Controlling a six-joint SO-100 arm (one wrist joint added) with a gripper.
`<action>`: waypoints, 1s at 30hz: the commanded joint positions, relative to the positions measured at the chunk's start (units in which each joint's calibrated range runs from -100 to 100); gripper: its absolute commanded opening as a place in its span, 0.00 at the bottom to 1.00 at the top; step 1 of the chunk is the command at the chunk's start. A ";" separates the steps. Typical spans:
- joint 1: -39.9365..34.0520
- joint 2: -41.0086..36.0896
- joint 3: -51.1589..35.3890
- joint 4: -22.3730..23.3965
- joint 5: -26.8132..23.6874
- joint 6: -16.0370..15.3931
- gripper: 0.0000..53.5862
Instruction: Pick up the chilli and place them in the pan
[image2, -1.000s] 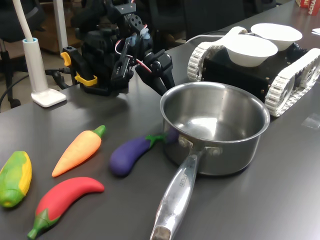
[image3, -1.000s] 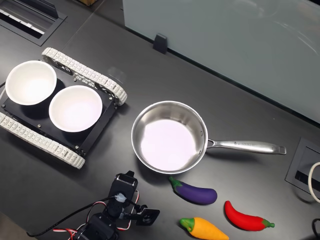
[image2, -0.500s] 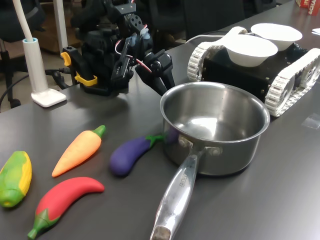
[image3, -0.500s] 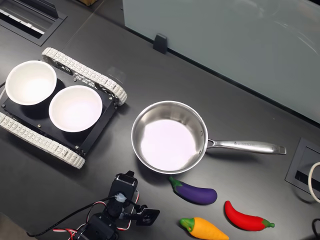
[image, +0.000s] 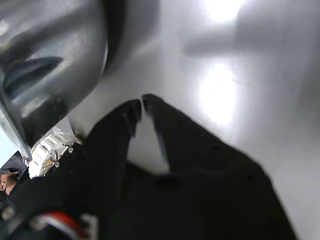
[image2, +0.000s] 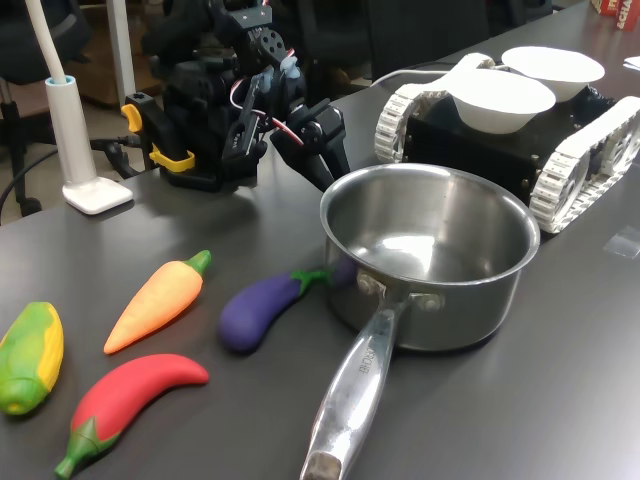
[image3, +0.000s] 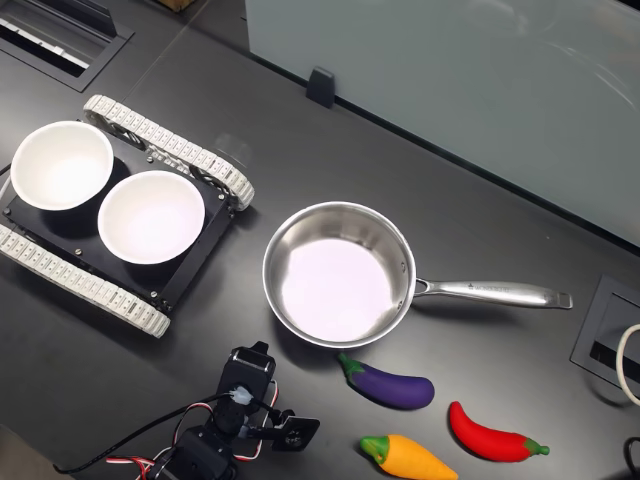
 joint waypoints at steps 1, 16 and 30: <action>-0.68 -0.92 -1.64 -0.74 0.54 -0.55 0.00; -4.58 -0.16 -4.37 1.56 1.32 1.46 0.00; 1.84 5.33 -17.54 9.49 3.13 2.05 0.00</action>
